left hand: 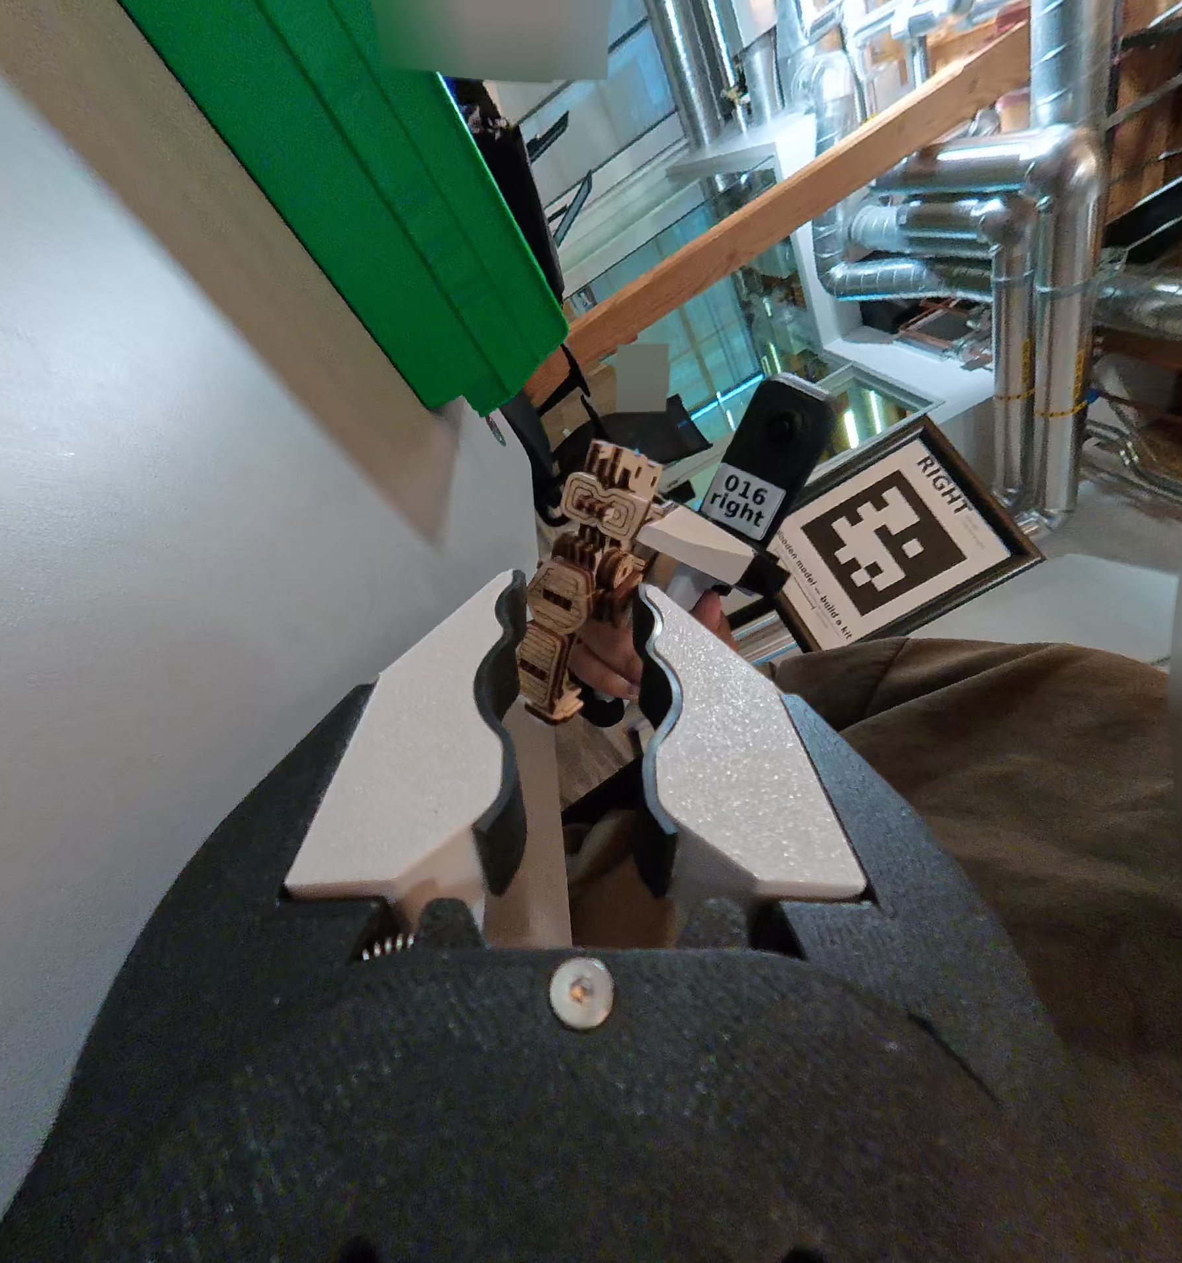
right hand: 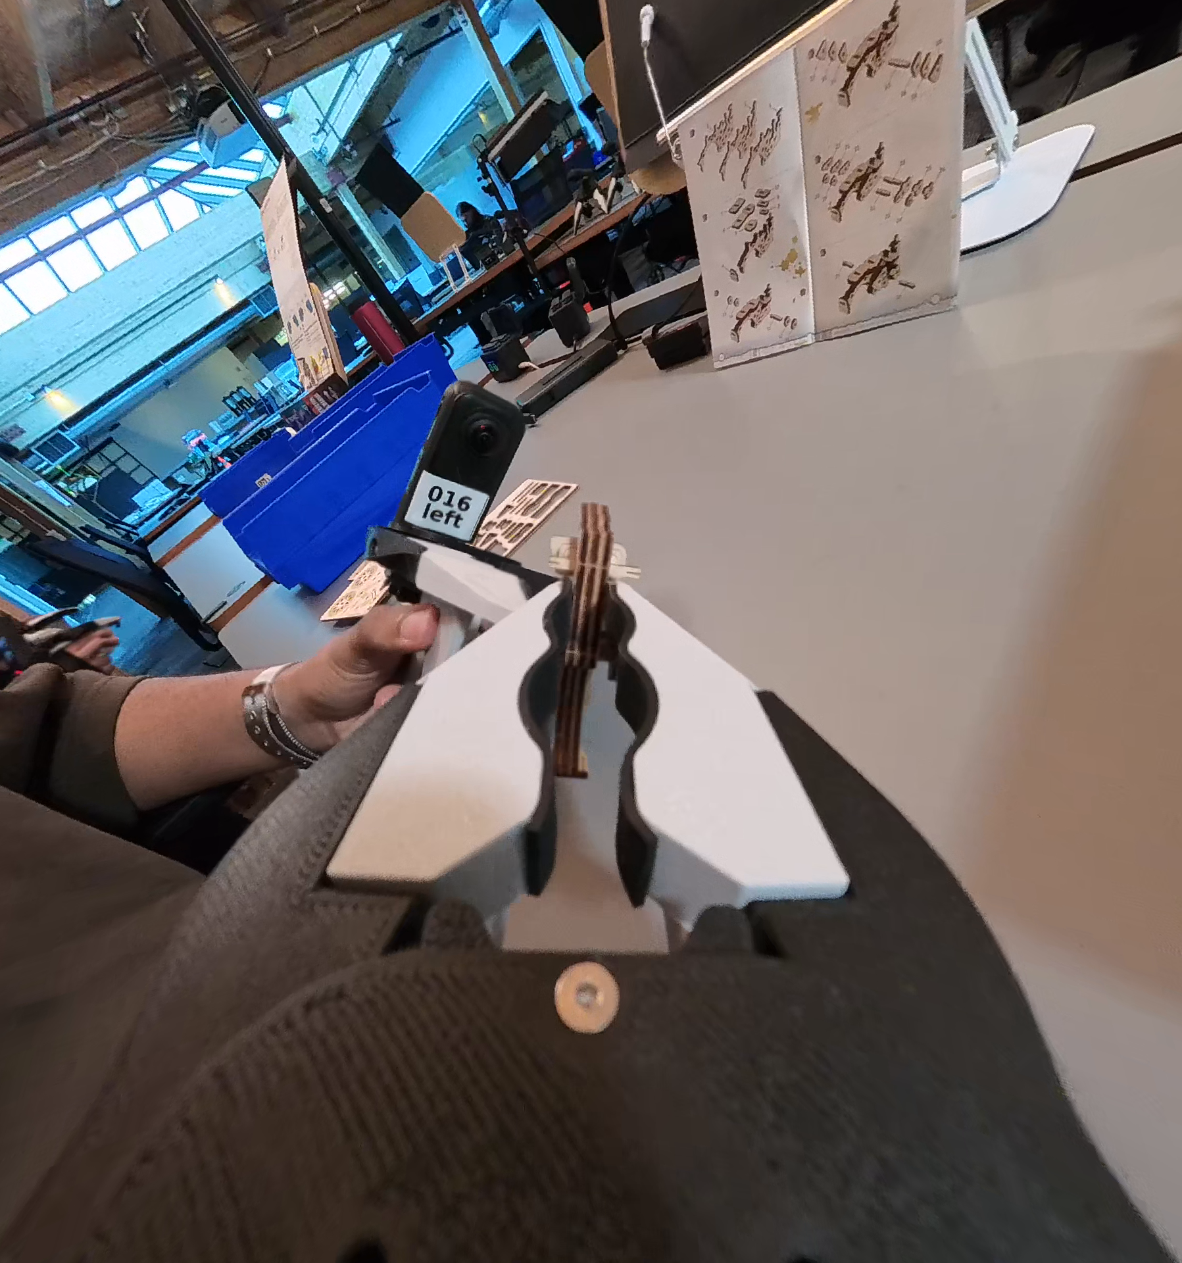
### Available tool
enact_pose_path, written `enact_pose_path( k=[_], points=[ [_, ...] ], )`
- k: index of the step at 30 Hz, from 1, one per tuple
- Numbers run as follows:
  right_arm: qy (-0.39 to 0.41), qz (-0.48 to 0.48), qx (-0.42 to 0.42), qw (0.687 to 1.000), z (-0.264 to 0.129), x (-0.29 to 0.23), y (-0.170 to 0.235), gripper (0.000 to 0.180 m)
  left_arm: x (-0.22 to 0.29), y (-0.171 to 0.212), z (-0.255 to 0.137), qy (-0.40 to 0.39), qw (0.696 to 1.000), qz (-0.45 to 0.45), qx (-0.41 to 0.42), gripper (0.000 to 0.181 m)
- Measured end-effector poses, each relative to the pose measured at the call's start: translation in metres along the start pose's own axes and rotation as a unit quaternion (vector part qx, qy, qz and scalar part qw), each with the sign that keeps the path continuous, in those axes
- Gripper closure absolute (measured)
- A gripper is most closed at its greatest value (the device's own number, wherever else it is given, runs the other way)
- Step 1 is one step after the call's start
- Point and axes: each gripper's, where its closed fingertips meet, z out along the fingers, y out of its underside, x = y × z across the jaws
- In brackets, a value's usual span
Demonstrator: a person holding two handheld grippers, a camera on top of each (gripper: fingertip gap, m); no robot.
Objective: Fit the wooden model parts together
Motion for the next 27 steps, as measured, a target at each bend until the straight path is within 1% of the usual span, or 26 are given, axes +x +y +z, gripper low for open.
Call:
enact_pose_path(
  k=[4, 11, 14, 15, 19, 20, 24, 27],
  points=[
    [-0.01, 0.023, -0.004, 1.0, -0.001, 0.0022, 0.0017, 0.172, -0.0003, -0.0025, -0.0026, 0.002, 1.0, -0.003, 0.005, 0.156],
    [-0.021, 0.038, -0.001, 0.999, -0.0005, 0.0008, 0.0004, 0.172, 0.0008, -0.0023, -0.0025, 0.008, 1.0, -0.005, 0.003, 0.156],
    [-0.017, 0.035, -0.004, 0.999, 0.0008, 0.0004, 0.0023, 0.173, 0.0036, -0.0047, -0.0037, 0.009, 1.0, 0.009, 0.014, 0.139],
    [-0.016, 0.032, -0.004, 0.999, 0.0009, -0.0005, 0.0022, 0.173, 0.0032, -0.004, -0.0034, 0.005, 1.0, 0.014, 0.013, 0.136],
    [-0.016, 0.02, 0.001, 1.0, 0.0014, -0.0046, 0.0004, 0.173, 0.0013, 0.0034, 0.0012, -0.013, 0.999, 0.035, -0.009, 0.138],
    [-0.017, 0.017, -0.001, 1.0, 0.0017, -0.0056, 0.0011, 0.173, 0.0004, 0.0039, 0.0017, -0.019, 0.999, 0.04, -0.009, 0.138],
    [-0.014, 0.014, -0.004, 1.0, 0.0022, -0.006, 0.0028, 0.172, 0.0012, 0.0028, 0.0007, -0.017, 0.999, 0.041, -0.004, 0.15],
    [-0.016, 0.018, -0.003, 1.0, 0.0021, -0.0065, 0.0024, 0.173, 0.002, 0.0016, 0.0, -0.018, 0.999, 0.048, 0.001, 0.15]
  ],
)
